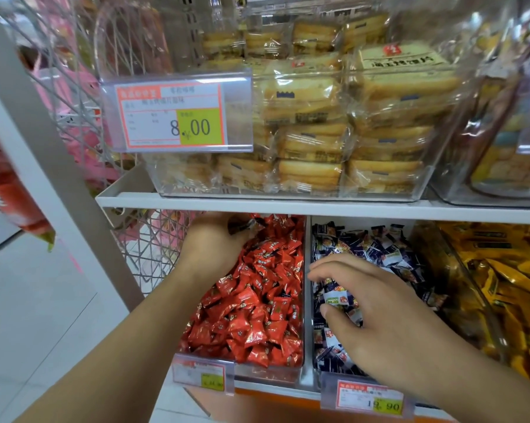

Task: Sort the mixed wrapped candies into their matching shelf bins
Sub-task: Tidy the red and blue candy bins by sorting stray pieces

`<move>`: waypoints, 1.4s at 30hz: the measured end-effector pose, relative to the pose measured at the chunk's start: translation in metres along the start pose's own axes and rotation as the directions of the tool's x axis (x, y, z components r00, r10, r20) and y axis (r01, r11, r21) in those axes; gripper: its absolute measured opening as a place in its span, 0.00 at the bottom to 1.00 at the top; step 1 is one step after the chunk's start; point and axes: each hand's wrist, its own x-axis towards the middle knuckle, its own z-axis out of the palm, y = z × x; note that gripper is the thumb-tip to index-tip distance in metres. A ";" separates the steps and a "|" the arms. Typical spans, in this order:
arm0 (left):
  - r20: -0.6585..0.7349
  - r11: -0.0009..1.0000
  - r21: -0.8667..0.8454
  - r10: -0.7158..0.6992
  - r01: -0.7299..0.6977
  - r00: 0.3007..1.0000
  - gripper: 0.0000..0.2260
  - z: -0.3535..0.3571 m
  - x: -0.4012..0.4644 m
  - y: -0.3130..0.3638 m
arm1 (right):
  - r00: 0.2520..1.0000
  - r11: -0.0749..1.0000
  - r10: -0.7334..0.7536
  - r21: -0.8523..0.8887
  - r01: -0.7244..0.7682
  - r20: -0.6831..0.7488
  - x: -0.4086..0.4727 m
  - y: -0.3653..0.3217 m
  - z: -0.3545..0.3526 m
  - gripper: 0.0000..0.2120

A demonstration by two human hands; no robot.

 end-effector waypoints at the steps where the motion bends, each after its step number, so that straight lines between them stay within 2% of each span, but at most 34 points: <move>1: -0.029 0.999 -0.040 0.002 -0.003 1.000 0.14 -0.003 -0.004 0.003 | 1.000 1.000 0.001 -0.001 -0.001 -0.006 0.000 -0.001 0.000 0.16; 3: -0.041 0.991 -0.133 0.001 -0.007 0.999 0.14 -0.009 -0.013 0.008 | 1.000 1.000 0.005 0.002 -0.005 -0.017 -0.001 -0.002 0.000 0.17; 9: 0.109 0.941 -0.336 0.011 0.026 0.994 0.10 -0.021 -0.050 0.022 | 0.996 0.995 0.054 0.092 -0.047 -0.067 -0.006 -0.009 -0.007 0.18; 13: 0.151 0.901 -0.434 0.078 -0.005 0.985 0.11 -0.021 -0.076 0.046 | 0.990 0.967 0.090 0.247 -0.061 -0.108 -0.011 -0.012 -0.012 0.19; 15: 0.191 0.892 -0.450 0.133 -0.034 0.973 0.12 -0.020 -0.089 0.059 | 0.984 0.939 0.103 0.340 -0.048 -0.147 -0.012 -0.014 -0.014 0.16; 18: 0.230 0.893 -0.447 0.169 -0.050 0.958 0.14 -0.014 -0.104 0.073 | 0.970 0.898 0.154 0.436 -0.058 -0.189 -0.014 -0.012 -0.017 0.08; 22: 0.226 0.917 -0.399 0.095 0.003 0.969 0.17 -0.004 -0.110 0.081 | 0.947 0.900 0.206 0.429 -0.084 -0.247 -0.016 -0.001 -0.023 0.04; 26: 0.157 0.923 -0.384 0.060 0.005 0.986 0.10 -0.001 -0.105 0.080 | 0.880 0.922 0.305 0.343 -0.178 -0.364 -0.016 0.013 -0.034 0.03; 27: 0.139 0.918 -0.396 0.063 -0.003 0.988 0.09 0.000 -0.103 0.081 | 0.870 0.936 0.312 0.279 -0.214 -0.382 -0.015 0.018 -0.037 0.07; 29: 0.122 0.903 -0.430 0.071 -0.012 0.990 0.08 0.003 -0.099 0.085 | 0.888 0.953 0.299 0.164 -0.256 -0.350 -0.014 0.023 -0.040 0.18; 30: 0.130 0.893 -0.449 0.078 -0.011 0.988 0.10 0.005 -0.098 0.087 | 0.905 0.957 0.279 0.171 -0.234 -0.322 -0.014 0.022 -0.040 0.21; 32: 0.168 0.863 -0.506 0.103 -0.004 0.980 0.14 0.010 -0.098 0.094 | 0.943 0.954 0.207 0.269 -0.135 -0.261 -0.012 0.019 -0.036 0.18; 34: 0.201 0.829 -0.560 0.133 0.002 0.971 0.17 0.012 -0.099 0.100 | 0.963 0.963 0.158 0.250 -0.102 -0.216 -0.011 0.019 -0.028 0.11; 38: 0.121 0.895 -0.441 0.130 -0.064 0.984 0.14 0.004 -0.090 0.086 | 0.938 0.991 0.136 0.044 -0.128 -0.318 -0.010 0.025 -0.028 0.09; 40: 0.052 0.959 -0.279 0.059 -0.042 0.997 0.09 -0.005 -0.078 0.066 | 0.945 0.990 0.143 0.040 -0.137 -0.295 -0.010 0.024 -0.029 0.08; 42: -0.006 0.993 -0.120 0.019 -0.020 1.000 0.08 -0.015 -0.066 0.045 | 0.963 0.991 0.130 0.035 -0.126 -0.237 -0.010 0.021 -0.026 0.10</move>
